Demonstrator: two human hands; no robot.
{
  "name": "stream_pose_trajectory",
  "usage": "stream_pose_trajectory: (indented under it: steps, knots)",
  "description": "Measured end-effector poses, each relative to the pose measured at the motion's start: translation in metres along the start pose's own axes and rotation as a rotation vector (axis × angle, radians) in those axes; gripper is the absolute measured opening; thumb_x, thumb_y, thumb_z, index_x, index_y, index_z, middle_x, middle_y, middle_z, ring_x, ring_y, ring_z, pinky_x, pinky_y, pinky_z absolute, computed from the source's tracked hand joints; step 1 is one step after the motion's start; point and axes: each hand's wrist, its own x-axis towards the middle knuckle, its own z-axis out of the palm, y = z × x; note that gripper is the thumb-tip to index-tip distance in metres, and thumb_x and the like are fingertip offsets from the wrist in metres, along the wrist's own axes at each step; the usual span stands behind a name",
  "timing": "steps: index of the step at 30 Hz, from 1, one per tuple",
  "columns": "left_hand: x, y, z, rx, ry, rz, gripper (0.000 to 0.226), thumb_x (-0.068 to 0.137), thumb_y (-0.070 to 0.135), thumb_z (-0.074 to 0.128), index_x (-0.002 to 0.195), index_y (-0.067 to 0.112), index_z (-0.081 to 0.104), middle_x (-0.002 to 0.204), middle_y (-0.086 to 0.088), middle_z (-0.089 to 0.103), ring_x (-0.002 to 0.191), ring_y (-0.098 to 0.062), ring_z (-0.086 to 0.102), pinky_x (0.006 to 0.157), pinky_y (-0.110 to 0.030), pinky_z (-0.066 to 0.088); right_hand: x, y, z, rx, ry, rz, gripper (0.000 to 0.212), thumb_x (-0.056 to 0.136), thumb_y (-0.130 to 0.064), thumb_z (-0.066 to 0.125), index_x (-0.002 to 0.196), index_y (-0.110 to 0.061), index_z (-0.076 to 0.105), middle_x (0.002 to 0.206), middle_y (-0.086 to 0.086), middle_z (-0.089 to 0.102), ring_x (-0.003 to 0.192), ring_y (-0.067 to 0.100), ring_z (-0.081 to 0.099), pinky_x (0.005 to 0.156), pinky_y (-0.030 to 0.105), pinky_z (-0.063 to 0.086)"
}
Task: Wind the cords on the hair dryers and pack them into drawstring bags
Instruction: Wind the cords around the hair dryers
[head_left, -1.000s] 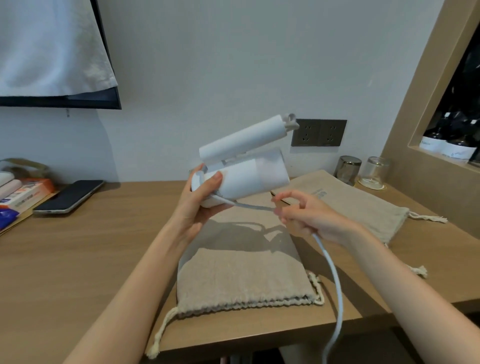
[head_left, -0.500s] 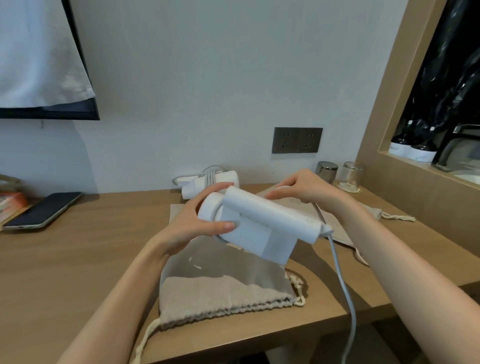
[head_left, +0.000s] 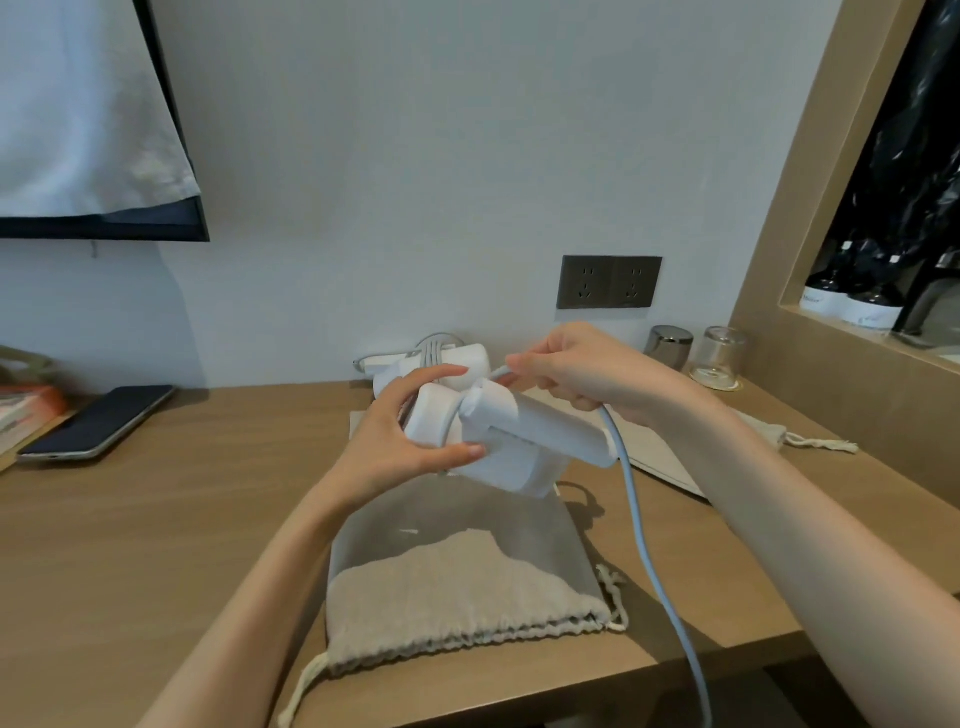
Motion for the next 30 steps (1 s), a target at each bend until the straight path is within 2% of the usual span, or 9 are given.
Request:
stream_pose_trajectory:
  steps: [3,6,9,12,16,22,24,26,30]
  knots:
    - [0.001,-0.005,-0.001,0.117,0.083,0.057,0.071,0.053,0.036,0.091,0.115,0.046,0.057,0.12,0.015,0.052,0.108,0.004,0.053,0.089,-0.021,0.047,-0.002,-0.01,0.013,-0.25,0.106,-0.143,0.036,0.094,-0.027,0.052,0.066,-0.011,0.068,0.056,0.004,0.033,0.046,0.01,0.025,0.04,0.019,0.021]
    - [0.003,-0.009,-0.002,0.135,0.197,0.056,0.066,0.049,0.047,0.084,0.11,0.047,0.058,0.118,0.014,0.054,0.112,-0.002,0.051,0.092,-0.025,0.045,-0.003,-0.01,0.027,-0.287,0.25,-0.27,0.042,0.093,-0.024,0.053,0.055,-0.01,0.04,0.051,0.001,0.023,0.048,0.012,0.022,0.045,0.026,0.021]
    - [0.004,-0.007,-0.005,0.081,0.291,0.025,0.059,0.052,0.04,0.087,0.105,0.041,0.06,0.115,0.007,0.058,0.108,-0.016,0.056,0.082,-0.045,0.055,0.0,-0.002,0.041,-0.2,0.357,-0.365,0.041,0.093,-0.024,0.055,0.058,-0.002,0.06,0.05,0.006,0.031,0.05,0.012,0.026,0.047,0.025,0.022]
    - [0.004,-0.001,-0.006,-0.079,0.358,-0.042,0.05,0.063,0.016,0.088,0.101,0.027,0.058,0.103,-0.001,0.059,0.086,-0.018,0.063,0.059,-0.044,0.06,0.002,0.007,0.054,-0.062,0.436,-0.421,0.034,0.095,-0.025,0.056,0.076,-0.001,0.071,0.057,0.015,0.055,0.052,0.014,0.041,0.054,0.031,0.034]
    - [0.004,0.002,-0.008,-0.168,0.417,-0.1,0.048,0.065,0.013,0.086,0.1,0.025,0.056,0.098,-0.001,0.058,0.081,-0.017,0.063,0.057,-0.039,0.06,0.002,0.022,0.068,0.051,0.391,-0.452,0.025,0.097,-0.027,0.052,0.09,-0.019,0.075,0.056,0.01,0.053,0.054,0.019,0.046,0.053,0.036,0.034]
    - [0.003,0.003,-0.007,-0.322,0.431,-0.177,0.042,0.07,0.013,0.082,0.098,0.025,0.054,0.096,-0.002,0.058,0.079,-0.019,0.065,0.061,-0.038,0.06,0.006,0.036,0.076,-0.243,0.284,-0.567,0.024,0.101,-0.026,0.044,0.105,-0.019,0.066,0.071,-0.009,0.059,0.063,0.011,0.053,0.055,0.038,0.045]
    - [0.004,0.004,-0.01,-0.429,0.433,-0.22,0.037,0.074,0.009,0.077,0.098,0.024,0.054,0.094,-0.002,0.059,0.079,-0.02,0.065,0.064,-0.041,0.061,0.004,0.043,0.084,-0.254,0.228,-0.576,0.022,0.1,-0.023,0.045,0.102,-0.017,0.067,0.075,-0.014,0.061,0.065,0.007,0.055,0.057,0.031,0.046]
    - [0.005,0.003,-0.013,-0.502,0.418,-0.251,0.036,0.076,0.007,0.075,0.101,0.023,0.054,0.095,-0.005,0.059,0.083,-0.024,0.065,0.066,-0.043,0.06,0.002,0.047,0.094,-0.127,0.178,-0.527,0.023,0.1,-0.022,0.047,0.1,-0.018,0.069,0.062,-0.019,0.057,0.058,0.005,0.052,0.054,0.021,0.038]
    - [0.006,0.001,-0.008,-0.645,0.391,-0.305,0.05,0.07,0.01,0.078,0.113,0.02,0.054,0.1,-0.009,0.063,0.086,-0.025,0.066,0.062,-0.04,0.059,0.008,0.045,0.096,0.143,0.089,-0.396,0.028,0.1,-0.025,0.047,0.084,-0.022,0.07,0.05,-0.008,0.046,0.048,0.006,0.04,0.052,0.022,0.031]
